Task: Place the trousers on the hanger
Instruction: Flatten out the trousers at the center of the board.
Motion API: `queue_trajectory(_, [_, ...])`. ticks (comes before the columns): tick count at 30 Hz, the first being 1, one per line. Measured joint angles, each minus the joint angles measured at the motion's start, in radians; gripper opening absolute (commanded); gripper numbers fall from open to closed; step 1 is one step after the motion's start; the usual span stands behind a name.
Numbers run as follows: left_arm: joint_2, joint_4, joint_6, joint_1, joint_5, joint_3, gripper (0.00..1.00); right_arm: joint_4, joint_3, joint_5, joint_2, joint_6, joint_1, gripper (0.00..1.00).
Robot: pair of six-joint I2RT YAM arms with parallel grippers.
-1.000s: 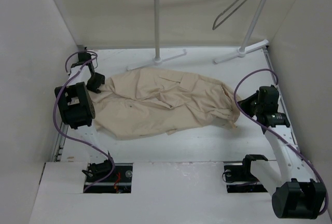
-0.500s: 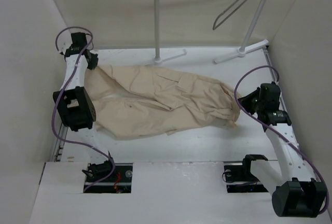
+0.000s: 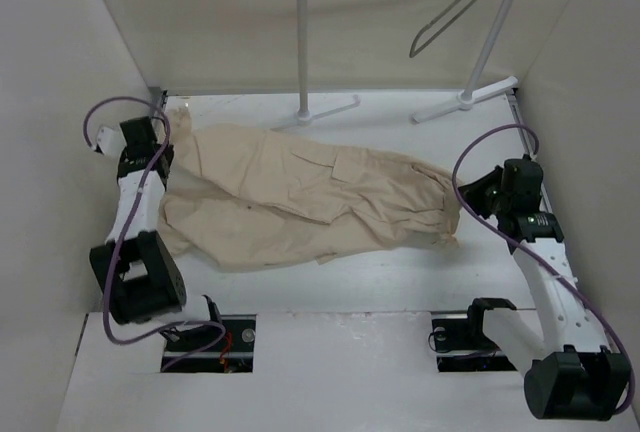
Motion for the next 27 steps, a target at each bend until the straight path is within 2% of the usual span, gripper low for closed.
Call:
queue_trajectory(3, [0.183, 0.052, -0.011, 0.056, 0.012, -0.099, 0.09, 0.001, -0.002, -0.010, 0.016, 0.000, -0.013, 0.10])
queue_trajectory(6, [0.317, 0.036, -0.029, 0.095, 0.034, -0.137, 0.10, 0.003, -0.002, -0.013, 0.064, 0.003, -0.035, 0.09])
queue_trajectory(9, [0.312, 0.047, -0.039, 0.114, 0.040, -0.107, 0.11, 0.003, 0.003, -0.012, 0.122, 0.005, -0.053, 0.09])
queue_trajectory(12, [0.307, 0.050, -0.038, 0.114, 0.041, -0.051, 0.24, 0.005, 0.034, 0.003, 0.187, 0.008, -0.084, 0.10])
queue_trajectory(14, [0.305, 0.051, -0.040, 0.112, 0.041, -0.026, 0.36, 0.010, 0.062, 0.022, 0.236, 0.010, -0.108, 0.21])
queue_trajectory(16, [0.293, 0.045, -0.045, 0.109, 0.040, -0.022, 0.45, 0.020, 0.089, 0.045, 0.284, 0.013, -0.132, 0.41])
queue_trajectory(19, [0.240, 0.010, -0.056, 0.093, 0.019, -0.030, 0.50, 0.033, 0.133, 0.061, 0.338, 0.007, -0.160, 0.64])
queue_trajectory(21, [0.169, -0.010, -0.061, 0.060, -0.013, -0.038, 0.51, 0.041, 0.158, 0.072, 0.349, 0.000, -0.168, 0.70])
queue_trajectory(23, [0.081, -0.014, -0.063, -0.011, -0.050, -0.044, 0.50, 0.051, 0.182, 0.078, 0.357, -0.013, -0.168, 0.69])
queue_trajectory(27, [-0.055, 0.003, -0.063, -0.270, -0.085, -0.071, 0.47, 0.073, 0.211, 0.079, 0.408, -0.028, -0.164, 0.63])
